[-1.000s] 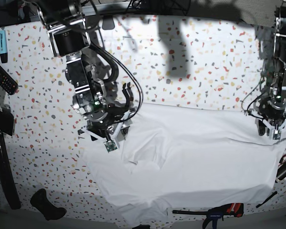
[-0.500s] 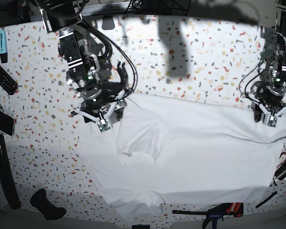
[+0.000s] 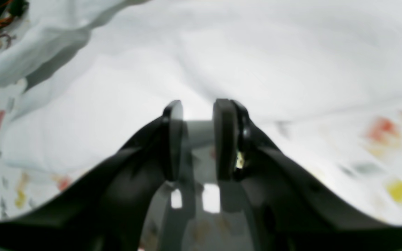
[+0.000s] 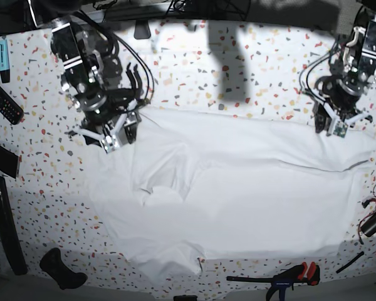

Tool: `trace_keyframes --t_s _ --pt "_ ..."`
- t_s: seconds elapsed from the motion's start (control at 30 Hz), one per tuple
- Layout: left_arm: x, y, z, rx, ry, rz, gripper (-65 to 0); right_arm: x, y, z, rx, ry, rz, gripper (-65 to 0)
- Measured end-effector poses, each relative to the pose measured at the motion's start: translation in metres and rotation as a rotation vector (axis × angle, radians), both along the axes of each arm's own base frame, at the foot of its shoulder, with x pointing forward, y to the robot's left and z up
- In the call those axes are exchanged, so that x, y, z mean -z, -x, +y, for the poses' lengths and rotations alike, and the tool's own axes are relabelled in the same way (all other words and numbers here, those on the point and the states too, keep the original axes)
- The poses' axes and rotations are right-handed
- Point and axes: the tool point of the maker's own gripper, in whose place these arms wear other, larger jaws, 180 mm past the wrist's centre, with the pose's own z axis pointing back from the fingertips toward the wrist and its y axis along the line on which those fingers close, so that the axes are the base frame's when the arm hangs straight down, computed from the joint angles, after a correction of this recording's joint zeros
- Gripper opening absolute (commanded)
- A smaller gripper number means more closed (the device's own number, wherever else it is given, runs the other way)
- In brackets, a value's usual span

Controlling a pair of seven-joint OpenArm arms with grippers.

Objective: Fold the T-shirt properly
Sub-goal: 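Release the shirt and lift both grippers back toward the collar, then grasp the folded shirt edge with both grippers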

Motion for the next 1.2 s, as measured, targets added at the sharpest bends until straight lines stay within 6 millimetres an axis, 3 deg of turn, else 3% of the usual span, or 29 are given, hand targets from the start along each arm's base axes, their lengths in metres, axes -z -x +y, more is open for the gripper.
trace_keyframes --t_s 0.23,0.33,0.63,0.87,1.0,1.13,1.2 --pt "0.0 0.032 -0.004 0.012 -0.093 -0.008 -48.6 -0.007 0.052 -0.01 0.013 0.019 0.041 -33.2" --pt "-0.003 0.034 -0.007 0.033 -0.129 -0.002 -48.6 -0.012 0.062 -0.022 0.049 0.025 0.052 -33.2" --pt "-0.046 -0.012 -0.01 0.006 -0.149 -0.095 -48.6 -0.033 0.055 -0.041 0.122 0.028 0.044 -33.2" --pt "-0.057 -0.032 -0.005 -0.008 -0.157 -0.132 -48.6 -0.033 0.056 -0.042 0.125 0.034 0.048 -33.2" --pt "-0.05 -0.026 -0.003 -0.014 -0.166 -0.099 -48.6 -0.033 0.056 -0.042 0.125 0.034 0.048 -33.2" --pt "-0.069 -0.041 -0.014 0.012 -0.09 -0.227 -48.6 -0.033 0.055 -0.042 0.125 0.034 0.047 -33.2" --pt "-0.067 -0.051 -0.01 0.006 -0.08 -0.262 -48.6 -0.034 0.055 -0.042 0.125 0.034 0.047 -33.2"
